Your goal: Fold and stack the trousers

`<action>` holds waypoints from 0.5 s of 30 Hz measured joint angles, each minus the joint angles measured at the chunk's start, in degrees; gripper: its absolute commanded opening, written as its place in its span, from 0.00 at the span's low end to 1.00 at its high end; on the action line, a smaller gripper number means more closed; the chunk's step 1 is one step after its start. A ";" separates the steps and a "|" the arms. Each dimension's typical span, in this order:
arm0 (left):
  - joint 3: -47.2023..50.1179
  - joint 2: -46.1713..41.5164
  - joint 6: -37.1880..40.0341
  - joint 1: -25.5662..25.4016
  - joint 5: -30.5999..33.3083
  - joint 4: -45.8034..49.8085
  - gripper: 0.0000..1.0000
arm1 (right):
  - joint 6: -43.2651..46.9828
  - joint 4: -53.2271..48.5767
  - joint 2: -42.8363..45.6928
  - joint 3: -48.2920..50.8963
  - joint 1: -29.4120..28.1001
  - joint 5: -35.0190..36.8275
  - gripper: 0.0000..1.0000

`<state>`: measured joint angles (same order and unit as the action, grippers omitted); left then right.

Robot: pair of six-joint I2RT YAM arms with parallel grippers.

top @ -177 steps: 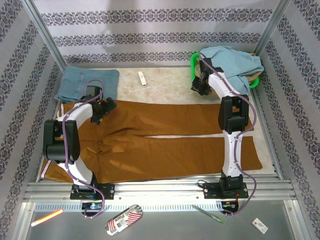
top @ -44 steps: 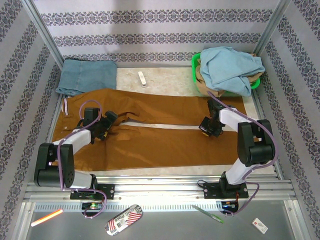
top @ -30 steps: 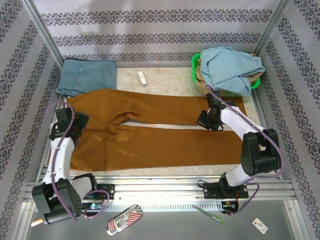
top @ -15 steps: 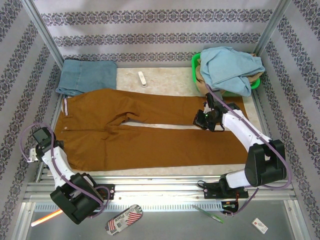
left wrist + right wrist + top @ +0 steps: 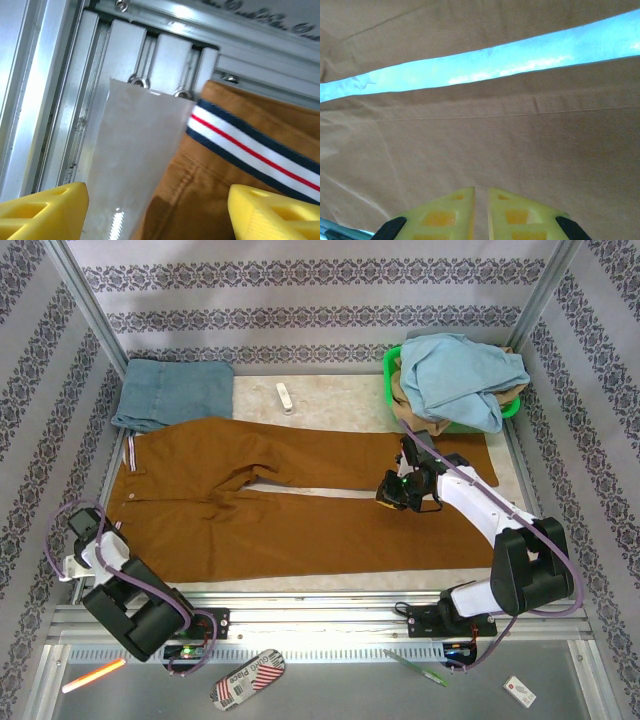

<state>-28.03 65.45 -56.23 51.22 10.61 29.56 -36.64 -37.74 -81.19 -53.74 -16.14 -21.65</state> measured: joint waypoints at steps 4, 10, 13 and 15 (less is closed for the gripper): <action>0.44 2.82 0.22 1.75 -1.33 -1.73 0.59 | -0.48 0.15 0.79 0.02 0.00 -0.35 0.18; -0.72 5.40 0.48 3.82 -1.55 0.15 0.23 | -0.92 0.24 2.56 0.02 0.00 -0.39 0.19; -1.05 5.68 0.70 4.04 -2.19 -0.59 0.14 | -1.07 0.24 2.82 0.02 0.00 -0.44 0.19; -0.96 4.48 0.85 4.09 -2.95 -0.94 0.05 | -1.14 0.20 2.82 0.02 0.00 -0.42 0.19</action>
<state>-28.99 69.93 -55.37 55.31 7.66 28.62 -37.78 -37.54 -78.37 -53.71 -16.14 -22.06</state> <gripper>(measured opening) 0.121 0.191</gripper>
